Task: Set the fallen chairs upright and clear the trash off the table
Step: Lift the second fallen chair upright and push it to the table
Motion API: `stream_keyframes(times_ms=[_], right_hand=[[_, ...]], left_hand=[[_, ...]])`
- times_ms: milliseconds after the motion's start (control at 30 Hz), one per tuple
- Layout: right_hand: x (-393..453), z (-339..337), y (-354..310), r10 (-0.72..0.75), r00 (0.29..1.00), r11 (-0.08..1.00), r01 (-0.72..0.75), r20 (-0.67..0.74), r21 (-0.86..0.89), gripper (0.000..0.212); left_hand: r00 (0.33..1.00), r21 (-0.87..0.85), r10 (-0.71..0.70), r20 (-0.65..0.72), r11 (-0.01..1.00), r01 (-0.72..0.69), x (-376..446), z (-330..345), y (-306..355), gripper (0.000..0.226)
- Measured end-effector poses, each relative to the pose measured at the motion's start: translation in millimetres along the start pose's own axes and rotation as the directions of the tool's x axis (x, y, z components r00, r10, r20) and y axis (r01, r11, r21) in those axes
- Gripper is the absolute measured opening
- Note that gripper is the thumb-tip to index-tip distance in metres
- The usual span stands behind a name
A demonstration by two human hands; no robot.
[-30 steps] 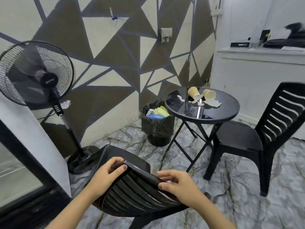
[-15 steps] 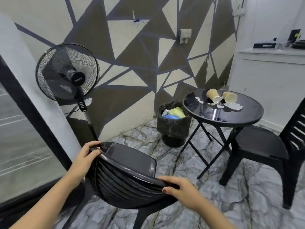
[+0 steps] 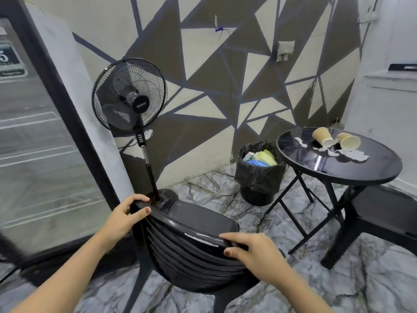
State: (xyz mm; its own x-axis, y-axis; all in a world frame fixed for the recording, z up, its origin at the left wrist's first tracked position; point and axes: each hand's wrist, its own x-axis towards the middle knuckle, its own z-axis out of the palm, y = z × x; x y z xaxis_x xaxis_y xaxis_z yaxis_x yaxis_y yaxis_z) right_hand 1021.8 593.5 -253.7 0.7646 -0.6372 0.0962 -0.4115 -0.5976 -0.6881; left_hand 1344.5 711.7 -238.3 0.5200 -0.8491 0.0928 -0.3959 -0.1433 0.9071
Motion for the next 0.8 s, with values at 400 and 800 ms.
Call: stream_keyframes(times_ms=[400, 800], right_hand=[[-3, -11, 14, -0.054, 0.931, 0.990, 0.002, 0.362, 0.142, 0.037], [-26, -16, 47, -0.090, 0.991, 0.994, 0.096, 0.103, -0.056, 0.043]], left_hand=[[0.978, -0.139, -0.210, -0.013, 0.969, 0.206, -151, 11, -68, 0.032], [0.952, -0.263, -0.266, -0.150, 0.939, 0.221, -169, 41, -59, 0.038]])
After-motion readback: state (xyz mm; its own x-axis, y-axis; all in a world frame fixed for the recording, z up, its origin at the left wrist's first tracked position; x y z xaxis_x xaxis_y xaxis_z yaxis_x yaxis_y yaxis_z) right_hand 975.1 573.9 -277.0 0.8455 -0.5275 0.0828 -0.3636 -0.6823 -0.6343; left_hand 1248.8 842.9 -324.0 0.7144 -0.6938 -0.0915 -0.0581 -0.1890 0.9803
